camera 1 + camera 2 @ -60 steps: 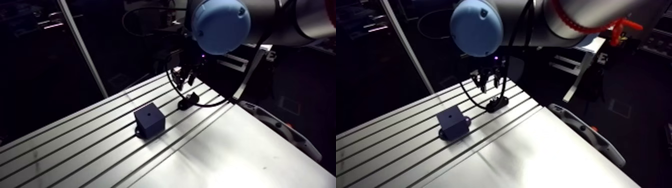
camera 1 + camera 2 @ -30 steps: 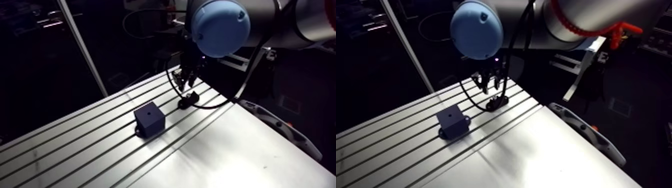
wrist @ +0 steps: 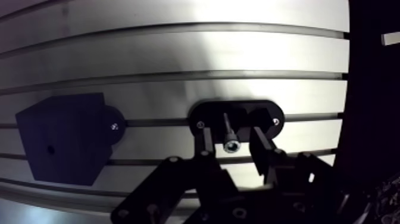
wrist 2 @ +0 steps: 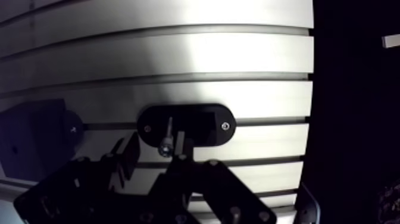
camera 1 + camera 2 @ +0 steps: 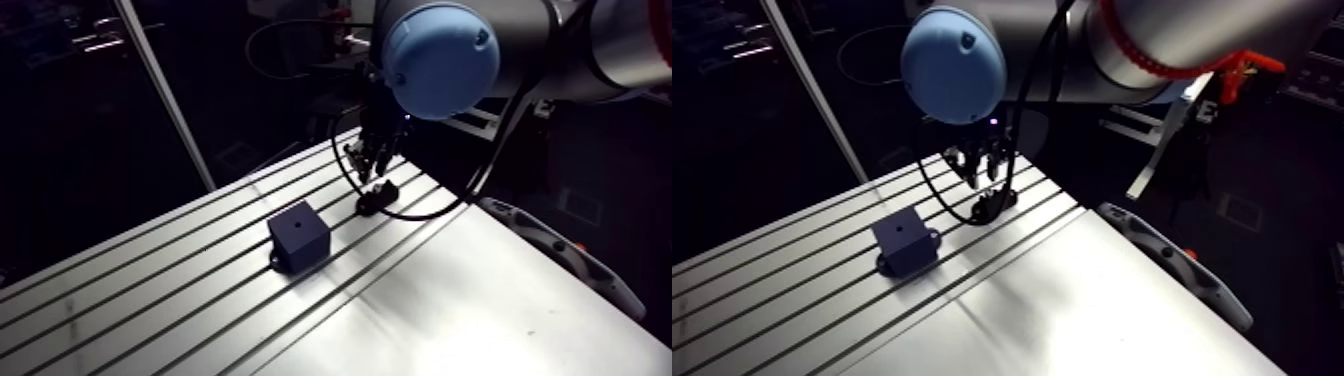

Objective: Pick up the M10 bolt and insert it into the hole until fully seated.

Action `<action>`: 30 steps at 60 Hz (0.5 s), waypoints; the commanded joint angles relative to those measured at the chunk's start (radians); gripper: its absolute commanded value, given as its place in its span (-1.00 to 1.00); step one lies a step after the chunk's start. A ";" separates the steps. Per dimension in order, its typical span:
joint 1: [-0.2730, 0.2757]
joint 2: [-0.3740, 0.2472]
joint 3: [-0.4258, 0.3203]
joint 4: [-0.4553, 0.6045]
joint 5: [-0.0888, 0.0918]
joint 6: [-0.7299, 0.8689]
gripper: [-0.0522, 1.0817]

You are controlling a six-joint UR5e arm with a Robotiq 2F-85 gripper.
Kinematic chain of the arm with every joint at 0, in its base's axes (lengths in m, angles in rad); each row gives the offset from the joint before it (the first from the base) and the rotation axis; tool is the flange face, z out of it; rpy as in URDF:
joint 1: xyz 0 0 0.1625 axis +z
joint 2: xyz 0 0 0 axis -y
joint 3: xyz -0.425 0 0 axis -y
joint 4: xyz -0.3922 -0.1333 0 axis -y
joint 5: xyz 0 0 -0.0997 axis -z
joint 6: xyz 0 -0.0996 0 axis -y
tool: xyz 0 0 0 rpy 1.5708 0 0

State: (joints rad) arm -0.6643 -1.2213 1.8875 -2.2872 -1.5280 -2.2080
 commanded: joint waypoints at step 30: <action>0.000 0.010 0.008 -0.005 -0.021 0.007 0.11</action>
State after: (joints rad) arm -0.6642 -1.2147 1.8930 -2.2922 -1.5445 -2.2020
